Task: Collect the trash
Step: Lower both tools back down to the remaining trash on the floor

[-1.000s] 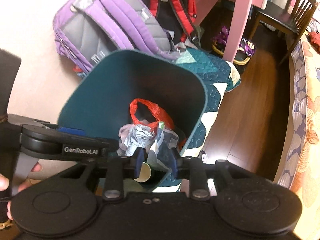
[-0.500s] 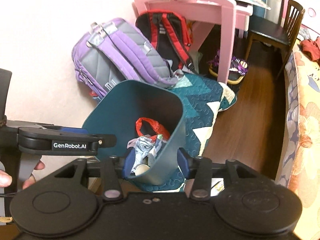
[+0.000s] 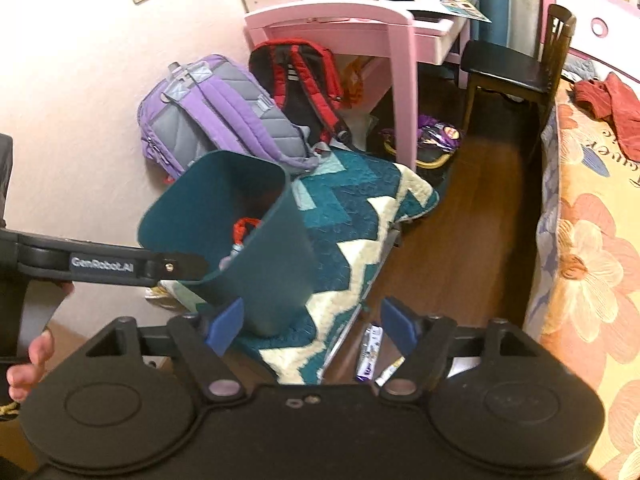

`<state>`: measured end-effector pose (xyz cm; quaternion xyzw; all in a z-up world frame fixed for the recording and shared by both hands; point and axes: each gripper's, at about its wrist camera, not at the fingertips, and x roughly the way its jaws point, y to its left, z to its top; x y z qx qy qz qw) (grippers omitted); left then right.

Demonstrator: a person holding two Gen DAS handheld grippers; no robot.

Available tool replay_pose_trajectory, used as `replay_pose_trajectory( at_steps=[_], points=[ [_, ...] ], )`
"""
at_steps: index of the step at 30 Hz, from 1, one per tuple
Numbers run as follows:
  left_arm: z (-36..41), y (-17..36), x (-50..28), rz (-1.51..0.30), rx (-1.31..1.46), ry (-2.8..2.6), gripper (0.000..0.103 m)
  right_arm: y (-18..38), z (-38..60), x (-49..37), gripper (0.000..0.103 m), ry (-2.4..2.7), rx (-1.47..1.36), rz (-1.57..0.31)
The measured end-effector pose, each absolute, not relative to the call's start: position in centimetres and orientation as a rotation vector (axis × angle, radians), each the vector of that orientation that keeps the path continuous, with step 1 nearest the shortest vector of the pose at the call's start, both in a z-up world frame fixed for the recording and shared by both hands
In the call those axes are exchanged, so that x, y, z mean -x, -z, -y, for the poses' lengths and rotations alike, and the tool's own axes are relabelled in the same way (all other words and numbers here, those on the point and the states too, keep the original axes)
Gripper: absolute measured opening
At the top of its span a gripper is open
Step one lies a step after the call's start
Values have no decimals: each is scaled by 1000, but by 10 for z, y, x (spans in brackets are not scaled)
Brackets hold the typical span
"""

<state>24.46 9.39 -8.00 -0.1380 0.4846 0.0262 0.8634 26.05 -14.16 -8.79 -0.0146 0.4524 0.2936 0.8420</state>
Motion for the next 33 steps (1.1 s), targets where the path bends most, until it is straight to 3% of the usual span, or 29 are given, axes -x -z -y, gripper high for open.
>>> replay_pose_trajectory(
  at_steps=[6,10,22,33],
  points=[
    [-46,101,-239,-1018,307,-37,86,112,193,-255,87,-596,45,-976],
    [-22,128,-240,-1040,328,-33,102,136,216,-255,90,-565,46,-1007],
    [20,246,-259,-1092,241,22,102,265,236,-294,90,-415,-56,-1144],
    [29,420,-274,-1197,132,21,102,436,222,-335,90,-312,-113,-1268]
  ],
)
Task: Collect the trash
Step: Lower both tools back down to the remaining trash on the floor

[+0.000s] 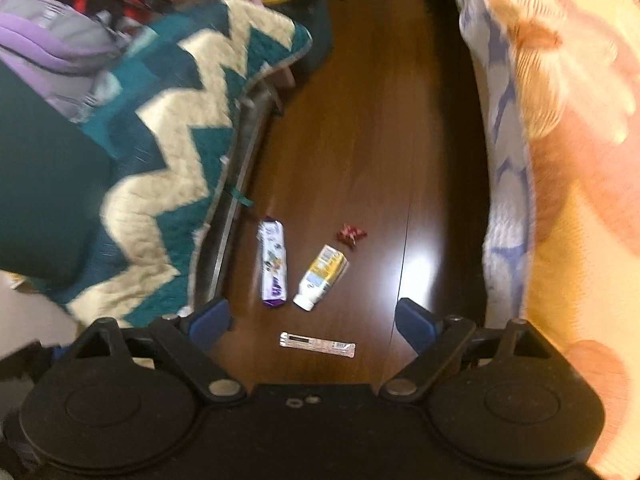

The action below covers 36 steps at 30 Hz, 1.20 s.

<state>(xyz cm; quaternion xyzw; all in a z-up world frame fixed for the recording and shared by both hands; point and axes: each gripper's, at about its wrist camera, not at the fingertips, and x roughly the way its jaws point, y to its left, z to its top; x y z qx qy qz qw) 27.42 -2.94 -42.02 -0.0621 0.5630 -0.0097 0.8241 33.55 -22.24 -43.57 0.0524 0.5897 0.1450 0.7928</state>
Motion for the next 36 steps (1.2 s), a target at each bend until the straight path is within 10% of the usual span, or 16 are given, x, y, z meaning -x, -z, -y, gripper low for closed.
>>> replay_pose_trajectory(
  at_steps=[19,36],
  points=[
    [27,712,-315,-1482,407,-236,102,686,164,-411,85,-324,-64,-1427],
    [-11,843,-320,-1518,904,-592,98,791,120,-450,77,-368,-3,-1536]
  ],
)
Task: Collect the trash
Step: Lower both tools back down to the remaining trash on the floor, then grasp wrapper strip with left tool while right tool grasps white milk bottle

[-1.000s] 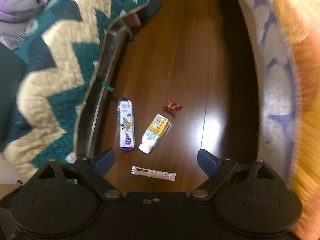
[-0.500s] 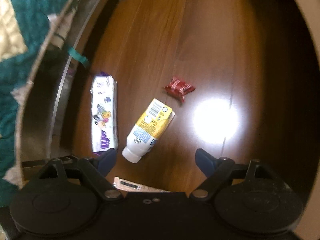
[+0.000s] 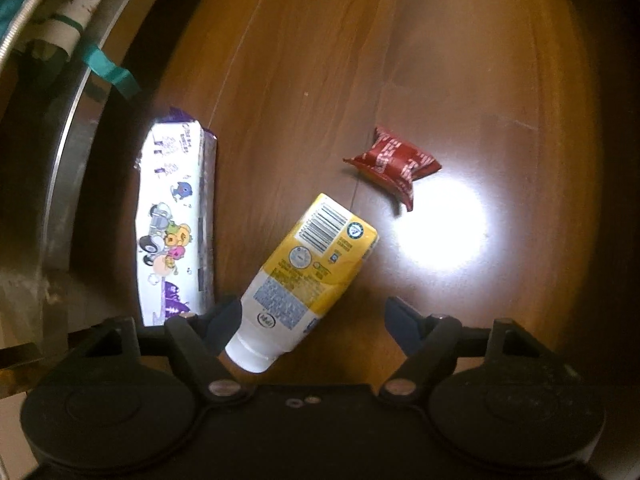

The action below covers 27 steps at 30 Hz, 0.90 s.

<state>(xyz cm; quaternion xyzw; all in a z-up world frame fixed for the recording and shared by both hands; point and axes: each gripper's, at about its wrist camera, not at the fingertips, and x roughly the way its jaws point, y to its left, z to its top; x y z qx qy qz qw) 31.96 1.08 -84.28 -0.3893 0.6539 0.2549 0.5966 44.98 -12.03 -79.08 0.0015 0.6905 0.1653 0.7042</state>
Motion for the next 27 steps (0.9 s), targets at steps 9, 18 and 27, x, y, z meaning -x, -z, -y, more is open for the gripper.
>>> replay_pose_trajectory(
  at_steps=[9,18,27],
  points=[
    [1,844,-320,-1531,821,-649,86,812,109,-454,68,-329,-33,-1601],
    [12,833,-321,-1509,776,-670,54,821,99,-454,60,-325,-71,-1617],
    [2,826,-307,-1455,827,-651,27,821,124,-442,51,-345,-100,-1604]
  ],
)
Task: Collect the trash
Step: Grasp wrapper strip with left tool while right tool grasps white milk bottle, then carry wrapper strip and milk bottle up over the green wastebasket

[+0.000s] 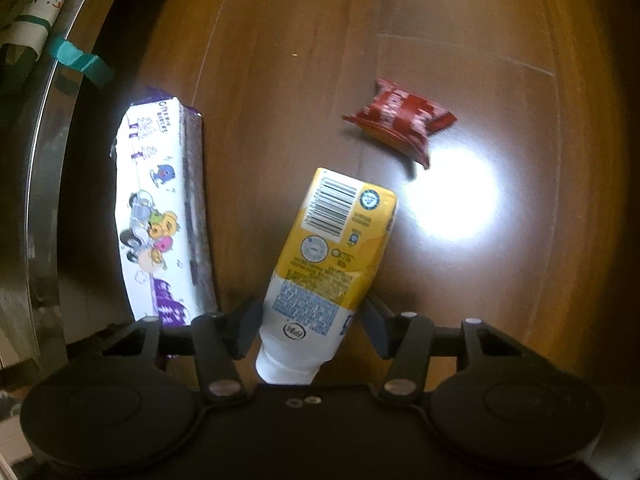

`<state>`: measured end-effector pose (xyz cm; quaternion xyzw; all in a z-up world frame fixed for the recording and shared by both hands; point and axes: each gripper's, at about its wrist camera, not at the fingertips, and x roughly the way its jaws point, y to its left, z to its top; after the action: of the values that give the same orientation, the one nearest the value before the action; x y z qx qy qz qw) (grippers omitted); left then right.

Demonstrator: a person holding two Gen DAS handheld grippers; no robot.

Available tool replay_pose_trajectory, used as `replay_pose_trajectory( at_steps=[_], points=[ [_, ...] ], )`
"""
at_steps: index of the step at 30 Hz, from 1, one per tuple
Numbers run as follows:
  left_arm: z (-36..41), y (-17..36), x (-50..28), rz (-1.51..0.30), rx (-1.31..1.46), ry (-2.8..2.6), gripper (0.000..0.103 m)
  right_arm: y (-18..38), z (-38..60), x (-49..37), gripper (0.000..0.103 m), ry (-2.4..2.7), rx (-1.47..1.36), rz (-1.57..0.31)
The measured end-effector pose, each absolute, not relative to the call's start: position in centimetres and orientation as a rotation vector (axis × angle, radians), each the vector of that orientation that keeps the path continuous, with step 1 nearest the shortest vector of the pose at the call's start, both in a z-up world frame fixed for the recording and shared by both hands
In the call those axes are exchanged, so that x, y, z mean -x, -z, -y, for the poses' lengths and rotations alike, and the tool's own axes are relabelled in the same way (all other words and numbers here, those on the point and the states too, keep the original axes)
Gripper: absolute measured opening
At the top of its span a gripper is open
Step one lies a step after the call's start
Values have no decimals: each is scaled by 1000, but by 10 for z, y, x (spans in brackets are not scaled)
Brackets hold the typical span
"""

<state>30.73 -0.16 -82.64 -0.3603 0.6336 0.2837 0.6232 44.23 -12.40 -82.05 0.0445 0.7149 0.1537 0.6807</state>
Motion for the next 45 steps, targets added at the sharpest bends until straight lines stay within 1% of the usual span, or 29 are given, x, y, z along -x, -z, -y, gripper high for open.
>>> replay_pose_trajectory(
  at_steps=[1,2,3,4,7,8,10,11,12,13,15,17,18,19,20,22,26,27,28,35,40,45],
  points=[
    [1,826,-305,-1449,824,-634,26,819,128,-440,43,-350,-102,-1599],
    [-1,827,-302,-1448,815,-622,26,815,133,-438,33,-365,-122,-1586],
    [-3,828,-301,-1447,804,-611,26,811,136,-437,19,-382,-142,-1575],
    [-5,828,-300,-1445,793,-604,25,808,138,-434,0,-388,-134,-1574],
    [-8,825,-296,-1441,763,-591,25,800,140,-426,0,-408,-29,-1572],
    [-23,824,-285,-1443,749,-588,25,800,140,-424,0,-418,-22,-1575],
    [-25,821,-282,-1442,733,-580,24,798,143,-423,0,-419,-29,-1567],
    [-27,821,-278,-1442,723,-573,24,797,143,-423,5,-421,-39,-1560],
    [-28,820,-277,-1442,711,-566,24,794,143,-424,16,-411,-41,-1551],
    [-29,820,-275,-1441,705,-560,24,792,141,-424,23,-411,-41,-1537],
    [-30,820,-274,-1439,706,-553,24,791,137,-423,25,-420,-39,-1526],
    [-34,818,-271,-1436,700,-542,24,793,130,-424,35,-427,-33,-1530],
    [-34,818,-270,-1437,697,-537,24,793,126,-423,49,-423,-17,-1525],
    [-36,818,-269,-1439,694,-534,24,794,122,-423,55,-421,-4,-1511],
    [-25,817,-270,-1438,694,-534,24,795,118,-424,56,-426,-1,-1499],
    [-28,811,-267,-1437,695,-529,24,800,109,-425,61,-432,9,-1502],
    [-26,823,-274,-1436,704,-525,24,813,87,-423,61,-418,88,-1500],
    [-27,823,-274,-1437,704,-521,24,816,83,-423,59,-411,112,-1496],
    [-27,824,-272,-1438,701,-517,24,819,80,-422,54,-400,137,-1499],
    [-32,828,-271,-1441,699,-491,24,821,83,-408,51,-405,193,-1492],
    [-29,816,-270,-1444,656,-461,23,806,110,-378,51,-411,198,-1502],
    [-20,793,-264,-1447,622,-416,22,772,140,-349,51,-398,166,-1516]
  ],
)
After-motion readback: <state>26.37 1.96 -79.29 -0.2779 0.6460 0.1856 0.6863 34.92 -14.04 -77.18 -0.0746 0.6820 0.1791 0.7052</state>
